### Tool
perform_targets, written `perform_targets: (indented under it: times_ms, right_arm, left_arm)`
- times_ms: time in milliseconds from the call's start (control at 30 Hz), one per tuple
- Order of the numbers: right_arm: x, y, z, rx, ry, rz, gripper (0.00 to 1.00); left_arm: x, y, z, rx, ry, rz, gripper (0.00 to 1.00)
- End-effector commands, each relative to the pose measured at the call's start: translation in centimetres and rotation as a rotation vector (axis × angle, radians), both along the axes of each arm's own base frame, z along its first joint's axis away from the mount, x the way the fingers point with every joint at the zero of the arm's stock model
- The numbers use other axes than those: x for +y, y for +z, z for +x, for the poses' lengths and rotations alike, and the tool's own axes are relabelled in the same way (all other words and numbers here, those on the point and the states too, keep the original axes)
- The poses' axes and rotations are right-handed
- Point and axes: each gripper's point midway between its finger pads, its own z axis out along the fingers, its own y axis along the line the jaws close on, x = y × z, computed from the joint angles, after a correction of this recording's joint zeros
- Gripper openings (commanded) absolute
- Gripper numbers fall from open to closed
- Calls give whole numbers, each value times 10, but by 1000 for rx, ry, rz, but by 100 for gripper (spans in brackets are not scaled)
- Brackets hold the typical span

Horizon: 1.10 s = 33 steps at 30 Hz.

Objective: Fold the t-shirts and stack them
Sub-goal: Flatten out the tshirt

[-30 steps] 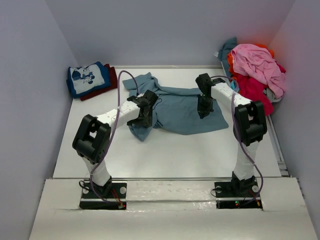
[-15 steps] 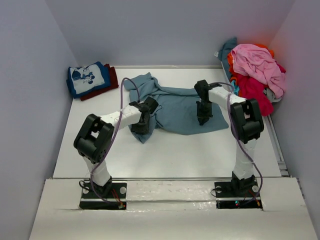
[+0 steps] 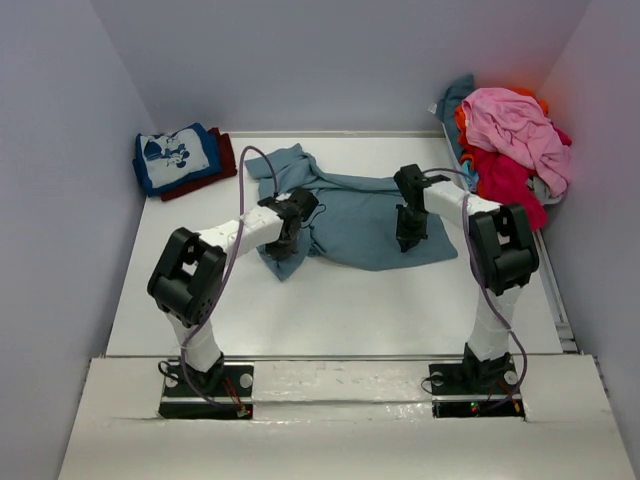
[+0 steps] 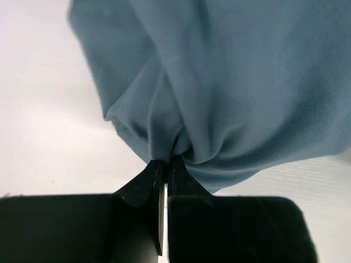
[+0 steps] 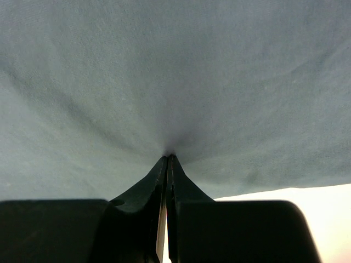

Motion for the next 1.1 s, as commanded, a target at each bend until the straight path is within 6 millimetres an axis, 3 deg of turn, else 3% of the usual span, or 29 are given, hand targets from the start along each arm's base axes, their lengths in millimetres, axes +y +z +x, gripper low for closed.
perform_targets:
  times_ms: [0, 267, 333, 433, 567, 733, 833, 867, 900, 967, 1067]
  right_arm:
    - [-13, -28, -43, 124, -26, -43, 7]
    - [-25, 4, -72, 96, -44, -49, 7]
    - [-29, 15, -77, 78, -53, -55, 7]
    - [-31, 28, -86, 64, -59, -45, 7]
    - [-37, 39, -94, 47, -64, -60, 7]
    - [-36, 42, -89, 37, -56, -58, 7]
    - [-33, 42, -82, 24, -58, -51, 7]
    - [-32, 41, -79, 25, -56, -50, 7]
    - [-31, 42, -77, 18, -56, -46, 7]
    - [-28, 41, -73, 16, -51, -40, 8]
    - [-27, 41, -67, 11, -42, -42, 8]
  left_arm:
    - [24, 71, 26, -213, 112, 46, 6]
    - [65, 181, 35, -486, 256, 117, 6]
    - [78, 202, 37, -542, 292, 141, 6]
    - [94, 214, 39, -559, 323, 192, 6]
    - [105, 202, 37, -506, 339, 239, 6]
    - [98, 153, 37, -383, 298, 162, 10]
    - [96, 133, 35, -367, 278, 130, 32]
    - [90, 129, 41, -380, 264, 100, 57]
    - [92, 125, 44, -376, 267, 106, 69]
    - [84, 110, 49, -347, 234, 92, 78]
    - [77, 105, 57, -332, 222, 79, 90]
